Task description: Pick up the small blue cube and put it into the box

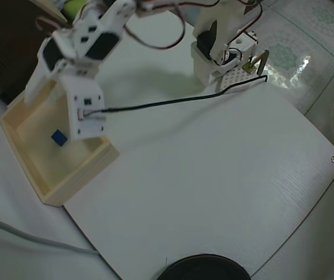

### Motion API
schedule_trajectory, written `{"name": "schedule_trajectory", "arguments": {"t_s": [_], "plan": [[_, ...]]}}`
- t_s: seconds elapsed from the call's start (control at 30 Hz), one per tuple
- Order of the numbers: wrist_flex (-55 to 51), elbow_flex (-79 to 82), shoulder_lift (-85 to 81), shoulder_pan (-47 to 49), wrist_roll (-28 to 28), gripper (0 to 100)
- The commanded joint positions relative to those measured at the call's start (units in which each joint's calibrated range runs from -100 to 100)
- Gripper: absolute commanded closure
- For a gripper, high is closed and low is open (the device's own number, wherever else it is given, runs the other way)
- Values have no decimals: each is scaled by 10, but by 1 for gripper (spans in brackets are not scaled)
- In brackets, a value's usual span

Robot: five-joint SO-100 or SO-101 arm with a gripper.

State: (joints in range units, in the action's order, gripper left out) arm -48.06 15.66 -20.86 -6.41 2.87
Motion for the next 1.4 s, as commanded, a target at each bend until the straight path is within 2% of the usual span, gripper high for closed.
{"name": "schedule_trajectory", "arguments": {"t_s": [0.0, 0.5, 1.1, 1.37], "plan": [[-23, 16, -70, 3, -14, 84], [-39, 306, -347, 1, -35, 84], [-39, 670, -769, 0, -34, 84], [-39, 753, -782, 0, -34, 84]]}}
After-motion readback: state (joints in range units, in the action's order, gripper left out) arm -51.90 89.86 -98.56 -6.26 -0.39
